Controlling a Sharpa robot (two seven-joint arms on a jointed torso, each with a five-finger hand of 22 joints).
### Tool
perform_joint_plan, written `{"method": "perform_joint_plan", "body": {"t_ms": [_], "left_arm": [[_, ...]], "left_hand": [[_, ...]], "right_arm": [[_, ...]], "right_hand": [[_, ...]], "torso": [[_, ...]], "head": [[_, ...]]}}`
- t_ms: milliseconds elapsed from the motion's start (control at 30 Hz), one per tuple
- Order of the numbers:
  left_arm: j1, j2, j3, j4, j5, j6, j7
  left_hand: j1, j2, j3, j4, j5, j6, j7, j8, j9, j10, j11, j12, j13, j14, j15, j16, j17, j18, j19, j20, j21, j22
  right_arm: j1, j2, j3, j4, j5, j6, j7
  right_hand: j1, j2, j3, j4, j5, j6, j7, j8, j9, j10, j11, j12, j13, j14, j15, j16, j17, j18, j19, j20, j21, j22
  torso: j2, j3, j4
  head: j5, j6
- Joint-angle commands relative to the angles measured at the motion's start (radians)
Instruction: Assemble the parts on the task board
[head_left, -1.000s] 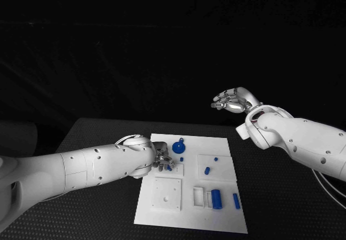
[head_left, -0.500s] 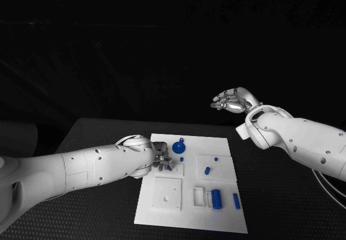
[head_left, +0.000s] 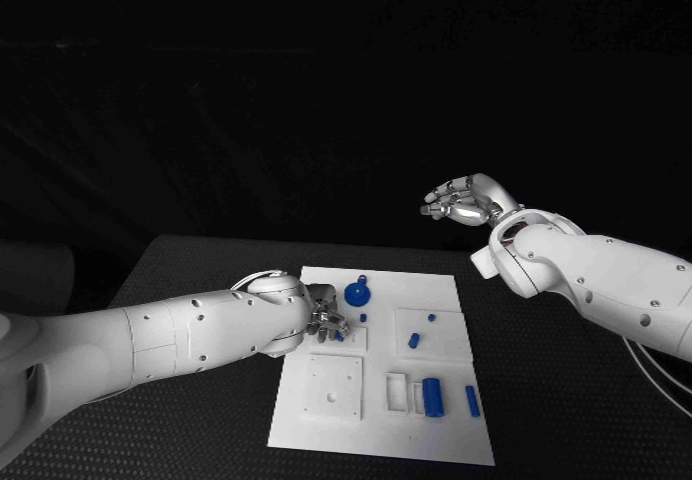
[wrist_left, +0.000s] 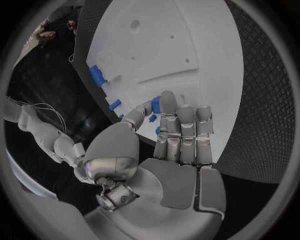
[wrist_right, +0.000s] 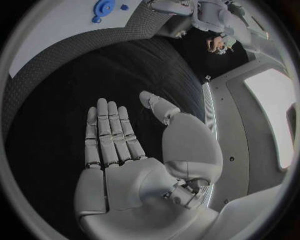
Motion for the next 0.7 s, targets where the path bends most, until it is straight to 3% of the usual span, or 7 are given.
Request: {"method": "perform_joint_plan", "body": {"t_ms": [33,700], "left_arm": [[-0.003,0.003,-0.001,-0.001,-0.003,0.005,0.01],[-0.003,0.002,-0.001,-0.009,-0.019,0.013,0.005]], "left_hand": [[0.021,0.027,0.016,-0.011,0.007,0.033,-0.029,0.003,0.001,0.005,-0.013,0.003,-0.001,0.015,-0.02,0.003,-0.001,0.002,0.007,-0.122,0.003,0.02],[0.023,0.027,0.017,-0.012,0.012,0.034,-0.029,0.004,0.001,0.006,-0.013,0.004,-0.001,0.016,-0.02,0.004,-0.002,0.002,0.007,-0.122,0.005,0.021]], "right_arm": [[0.0,0.001,0.0,0.002,0.001,0.013,0.005],[0.0,0.0,0.0,0.005,0.001,0.015,0.006]], "right_hand": [[0.001,0.002,0.001,0.006,0.007,-0.007,-0.001,0.004,-0.002,0.004,0.001,-0.006,-0.001,0.001,0.007,-0.005,-0.002,-0.012,-0.005,-0.001,-0.006,-0.001],[0.002,0.003,0.0,0.005,0.008,-0.006,-0.002,0.005,-0.002,0.007,0.0,-0.01,-0.001,0.002,0.007,-0.006,-0.002,-0.011,-0.005,-0.001,-0.007,-0.001]], "torso": [[0.0,0.0004,-0.0001],[0.0,-0.0001,0.0003]], "head": [[0.0,0.001],[-0.002,0.0]]}}
